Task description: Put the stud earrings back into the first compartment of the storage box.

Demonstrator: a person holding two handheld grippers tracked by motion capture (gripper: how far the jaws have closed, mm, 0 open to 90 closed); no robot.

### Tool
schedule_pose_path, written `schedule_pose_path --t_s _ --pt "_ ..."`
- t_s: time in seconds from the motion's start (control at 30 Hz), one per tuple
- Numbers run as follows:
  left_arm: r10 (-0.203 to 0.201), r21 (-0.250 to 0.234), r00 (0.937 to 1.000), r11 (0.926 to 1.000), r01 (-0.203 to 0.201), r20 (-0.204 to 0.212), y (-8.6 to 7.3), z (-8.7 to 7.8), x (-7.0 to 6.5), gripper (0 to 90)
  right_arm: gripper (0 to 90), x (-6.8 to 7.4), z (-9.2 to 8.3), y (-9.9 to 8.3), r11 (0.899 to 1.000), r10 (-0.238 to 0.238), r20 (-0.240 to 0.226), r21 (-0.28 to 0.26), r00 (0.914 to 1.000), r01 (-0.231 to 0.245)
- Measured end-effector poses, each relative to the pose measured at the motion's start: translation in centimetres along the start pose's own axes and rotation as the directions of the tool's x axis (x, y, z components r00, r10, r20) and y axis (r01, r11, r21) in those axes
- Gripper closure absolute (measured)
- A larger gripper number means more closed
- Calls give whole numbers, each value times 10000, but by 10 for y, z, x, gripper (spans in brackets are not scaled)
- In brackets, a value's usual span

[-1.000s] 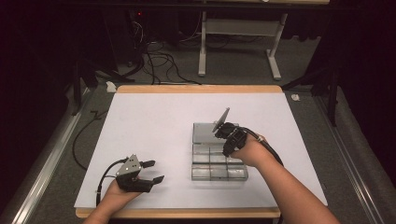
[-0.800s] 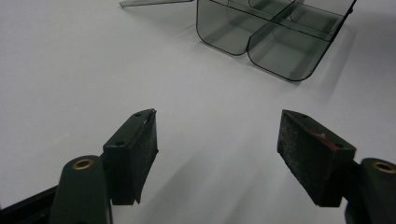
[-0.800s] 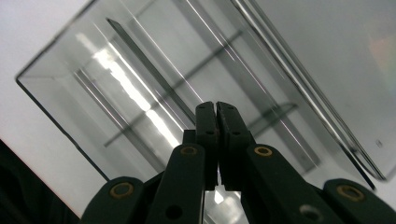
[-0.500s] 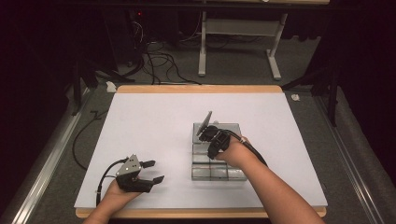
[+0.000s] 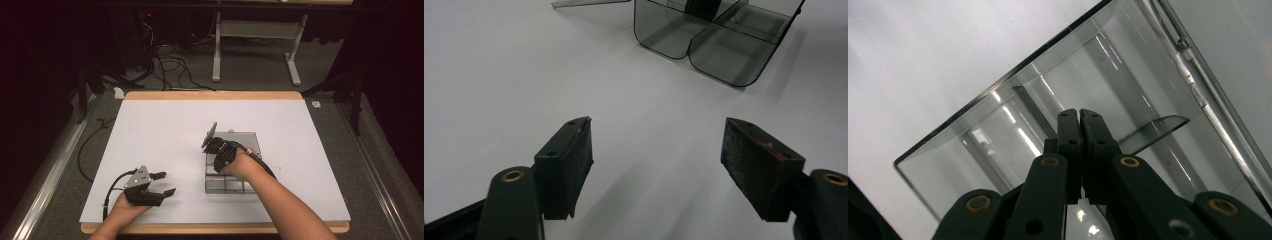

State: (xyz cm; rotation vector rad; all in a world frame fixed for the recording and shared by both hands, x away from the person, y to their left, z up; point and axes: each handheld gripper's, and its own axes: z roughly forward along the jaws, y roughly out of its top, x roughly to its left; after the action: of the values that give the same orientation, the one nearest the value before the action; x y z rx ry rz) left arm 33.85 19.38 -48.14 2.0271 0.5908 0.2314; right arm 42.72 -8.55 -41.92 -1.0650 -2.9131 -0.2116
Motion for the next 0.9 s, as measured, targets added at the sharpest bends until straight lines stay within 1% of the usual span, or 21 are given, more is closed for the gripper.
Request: schedule_pose_path --t_s 0.07,0.17,0.2,0.27,0.3,0.33,0.4,0.43,0.47,0.5,0.57,0.6,0.63,0.67,0.7,0.77,0.83,0.87,0.9 --pt "-6 -4 10000 10000 6 7 0 0 0 292 888 -1 1 0 10000 69 -30 -70 10000 -69" --pt "1 -6 10000 10000 -1 10 0 0 0 292 877 -3 3 0 10000 85 -20 -21 10000 -85" --pt "4 -5 10000 10000 -4 10 0 0 0 293 867 -2 2 0 9996 273 -37 10 9996 -273" --pt "-17 -27 10000 10000 17 13 0 0 0 292 854 -2 1 -1 9996 277 -35 -87 9996 -277" --pt "-19 -31 10000 10000 19 13 0 0 0 293 847 -2 0 -1 9995 315 -48 -70 9995 -315" --pt "-15 -25 10000 10000 15 14 0 0 0 292 846 -2 -2 -2 9995 246 -45 -196 9997 -247" --pt "48 23 10000 10000 -48 1 0 0 0 293 841 -2 -6 -3 9991 322 -58 -279 9995 -323" --pt "47 19 10000 10000 -47 -2 0 0 0 292 839 -2 -9 -5 9985 456 -65 -291 9989 -457" --pt "45 18 10000 10000 -45 -3 0 0 0 293 836 -3 -12 -6 9987 384 -12 -335 9993 -384" --pt "39 15 10000 10000 -39 5 0 0 0 292 830 -4 -19 -10 9982 415 0 -437 9991 -415" --pt "2 -8 10000 10000 -2 6 0 0 0 292 830 -5 -22 -11 9980 478 -7 -409 9989 -478" --pt "-2 -9 10000 10000 2 6 0 0 0 292 830 -8 -25 -16 9977 447 78 -523 9990 -442" --pt "-2 -11 10000 10000 2 7 0 0 0 292 829 -8 -29 -17 9970 626 90 -454 9980 -621" --pt "9 -7 10000 10000 -9 10 0 0 0 292 829 -12 -31 -21 9969 561 166 -565 9983 -551" --pt "7 -10 10000 10000 -7 12 0 0 0 292 829 -15 -35 -26 9965 613 234 -588 9978 -598" --pt "4 -10 10000 10000 -4 9 0 0 0 292 829 -19 -40 -35 9934 999 274 -587 9946 -982" --pt "0 -8 10000 10000 0 11 0 0 0 292 828 -24 -46 -44 9914 1170 362 -626 9925 -1146" --pt "-8 -13 10000 10000 8 13 0 0 0 292 828 -27 -48 -47 9925 1053 410 -664 9936 -1025" --pt "-3 -12 10000 10000 3 3 0 0 0 292 827 -30 -51 -52 9894 1317 411 -665 9904 -1288"
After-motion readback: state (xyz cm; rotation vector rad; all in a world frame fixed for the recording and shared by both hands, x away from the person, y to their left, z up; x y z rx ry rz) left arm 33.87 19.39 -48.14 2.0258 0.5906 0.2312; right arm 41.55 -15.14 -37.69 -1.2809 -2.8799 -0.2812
